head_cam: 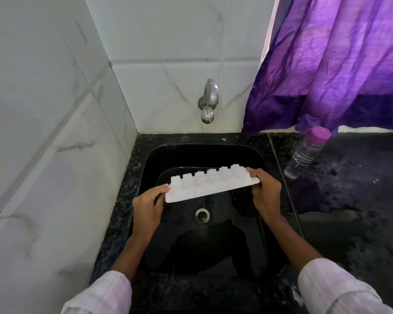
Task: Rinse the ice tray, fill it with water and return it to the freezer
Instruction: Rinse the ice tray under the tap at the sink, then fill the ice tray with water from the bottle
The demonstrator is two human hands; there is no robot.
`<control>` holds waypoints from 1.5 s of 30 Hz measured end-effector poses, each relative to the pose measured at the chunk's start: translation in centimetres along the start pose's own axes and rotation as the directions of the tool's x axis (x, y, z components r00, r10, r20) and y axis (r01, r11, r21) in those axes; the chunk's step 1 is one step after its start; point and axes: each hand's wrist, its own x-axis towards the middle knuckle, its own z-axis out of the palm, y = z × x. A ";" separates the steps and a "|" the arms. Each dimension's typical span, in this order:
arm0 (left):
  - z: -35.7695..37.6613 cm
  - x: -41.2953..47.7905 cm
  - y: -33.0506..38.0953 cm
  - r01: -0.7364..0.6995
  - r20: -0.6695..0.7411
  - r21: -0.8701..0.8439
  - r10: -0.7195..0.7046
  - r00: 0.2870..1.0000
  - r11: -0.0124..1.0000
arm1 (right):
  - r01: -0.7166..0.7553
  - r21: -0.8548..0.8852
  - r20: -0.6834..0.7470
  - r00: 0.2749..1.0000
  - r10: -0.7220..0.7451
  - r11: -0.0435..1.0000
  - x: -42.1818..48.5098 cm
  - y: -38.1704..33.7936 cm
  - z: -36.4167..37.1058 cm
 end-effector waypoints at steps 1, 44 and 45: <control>-0.1 0.2 -0.2 -0.012 -0.004 -0.007 0.012 1.000 1.000 | -0.018 0.002 0.019 1.000 0.018 1.000 0.2 0.0 0.1; 20.8 -8.1 20.4 0.526 0.386 -0.222 -0.421 0.821 0.821 | -0.666 -0.141 -0.182 0.744 0.642 0.732 -4.8 11.0 -24.7; 21.6 -8.4 20.9 0.520 0.368 -0.201 -0.428 0.826 0.830 | -0.662 -0.146 -0.159 0.749 0.643 0.735 -4.6 11.7 -25.3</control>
